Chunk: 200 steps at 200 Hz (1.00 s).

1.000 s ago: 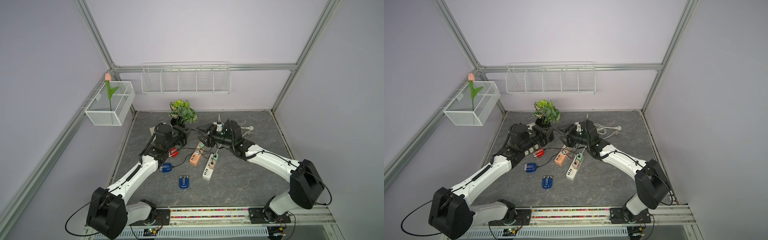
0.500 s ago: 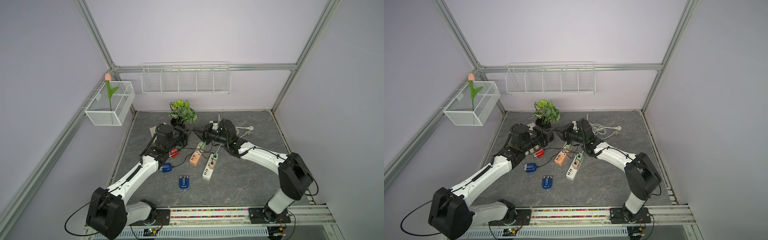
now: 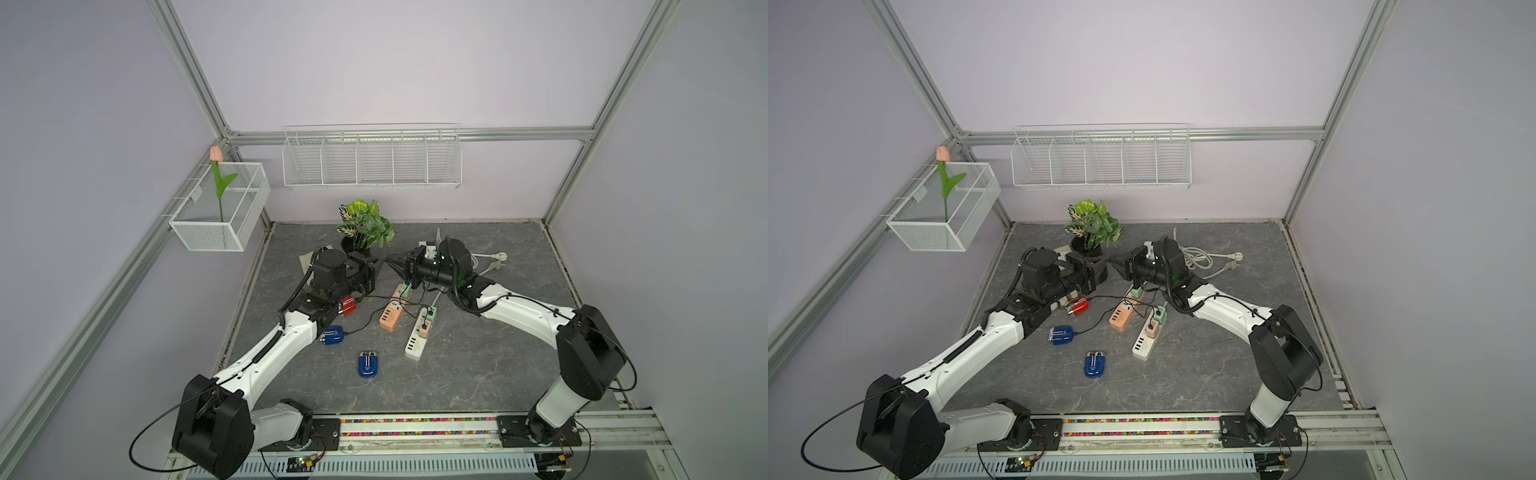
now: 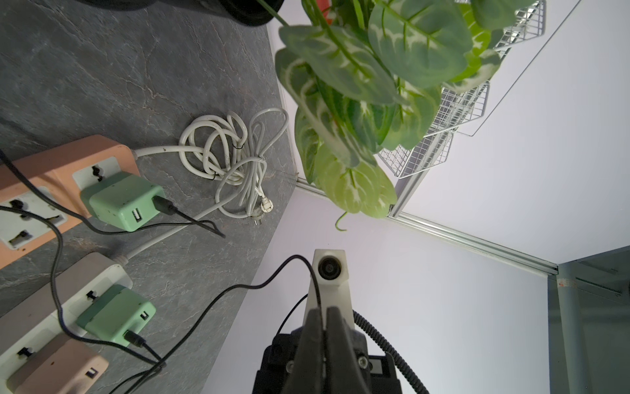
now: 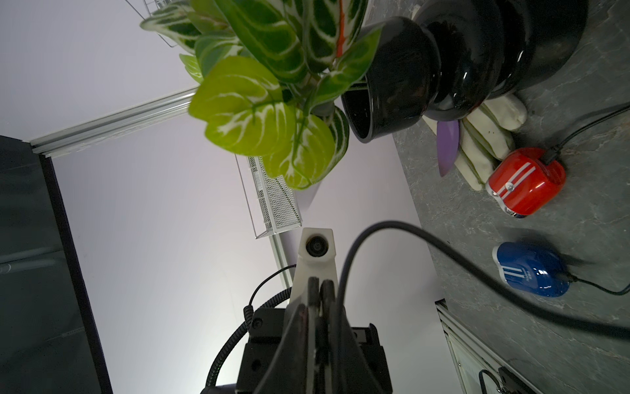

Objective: Charge the electric shaver
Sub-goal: Pick up the charging cable from the center of the board.

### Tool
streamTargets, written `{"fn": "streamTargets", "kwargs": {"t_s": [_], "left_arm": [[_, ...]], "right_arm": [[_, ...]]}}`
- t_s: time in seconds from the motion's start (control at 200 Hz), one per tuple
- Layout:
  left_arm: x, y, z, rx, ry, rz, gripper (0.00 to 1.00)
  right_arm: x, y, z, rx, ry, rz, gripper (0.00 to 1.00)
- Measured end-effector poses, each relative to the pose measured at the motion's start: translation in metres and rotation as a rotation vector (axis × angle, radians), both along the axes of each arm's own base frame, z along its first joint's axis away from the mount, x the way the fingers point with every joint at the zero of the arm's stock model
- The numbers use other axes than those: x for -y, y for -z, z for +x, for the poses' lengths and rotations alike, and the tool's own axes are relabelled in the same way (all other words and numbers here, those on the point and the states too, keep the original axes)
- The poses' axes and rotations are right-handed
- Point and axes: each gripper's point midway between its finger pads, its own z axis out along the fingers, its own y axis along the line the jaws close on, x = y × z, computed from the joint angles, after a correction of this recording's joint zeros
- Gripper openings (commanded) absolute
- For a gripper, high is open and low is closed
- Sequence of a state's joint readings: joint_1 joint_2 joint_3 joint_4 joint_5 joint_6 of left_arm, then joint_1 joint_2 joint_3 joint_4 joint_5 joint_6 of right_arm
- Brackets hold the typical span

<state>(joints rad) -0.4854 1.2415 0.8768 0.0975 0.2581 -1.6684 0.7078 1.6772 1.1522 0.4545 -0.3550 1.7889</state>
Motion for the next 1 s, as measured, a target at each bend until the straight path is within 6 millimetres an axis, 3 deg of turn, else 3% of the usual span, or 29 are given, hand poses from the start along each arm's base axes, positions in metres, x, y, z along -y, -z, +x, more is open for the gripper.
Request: {"fn": "streamTargets", "kwargs": {"t_s": [0.275, 0.485, 0.555, 0.65, 0.775, 0.87, 0.925, 1.0], "left_arm": [[0.0, 0.0, 0.0, 0.0, -0.001, 0.001, 0.0], [0.0, 0.001, 0.0, -0.002, 0.0, 0.003, 0.0], [0.0, 0.004, -0.001, -0.007, 0.004, 0.017, 0.28], [-0.004, 0.014, -0.007, -0.045, 0.019, 0.088, 0.5], [-0.017, 0.02, -0.019, -0.077, 0.062, 0.259, 0.6], [-0.032, 0.022, -0.033, -0.068, 0.104, 0.415, 0.62], [-0.041, 0.032, -0.045, -0.074, 0.149, 0.513, 0.62], [-0.051, 0.06, -0.067, -0.124, 0.231, 0.647, 0.64]], "right_arm": [[-0.001, 0.0, -0.002, -0.005, -0.012, 0.002, 0.07], [-0.001, 0.001, -0.002, -0.006, -0.012, 0.0, 0.07], [0.0, 0.003, -0.002, -0.01, -0.017, -0.009, 0.07], [0.003, 0.006, -0.002, -0.001, -0.027, -0.023, 0.07], [0.016, 0.013, -0.001, 0.018, -0.034, -0.059, 0.07], [0.028, 0.019, -0.004, 0.047, -0.054, -0.099, 0.07], [0.033, 0.022, -0.007, 0.076, -0.072, -0.123, 0.07], [0.036, 0.027, -0.014, 0.113, -0.105, -0.148, 0.07]]}}
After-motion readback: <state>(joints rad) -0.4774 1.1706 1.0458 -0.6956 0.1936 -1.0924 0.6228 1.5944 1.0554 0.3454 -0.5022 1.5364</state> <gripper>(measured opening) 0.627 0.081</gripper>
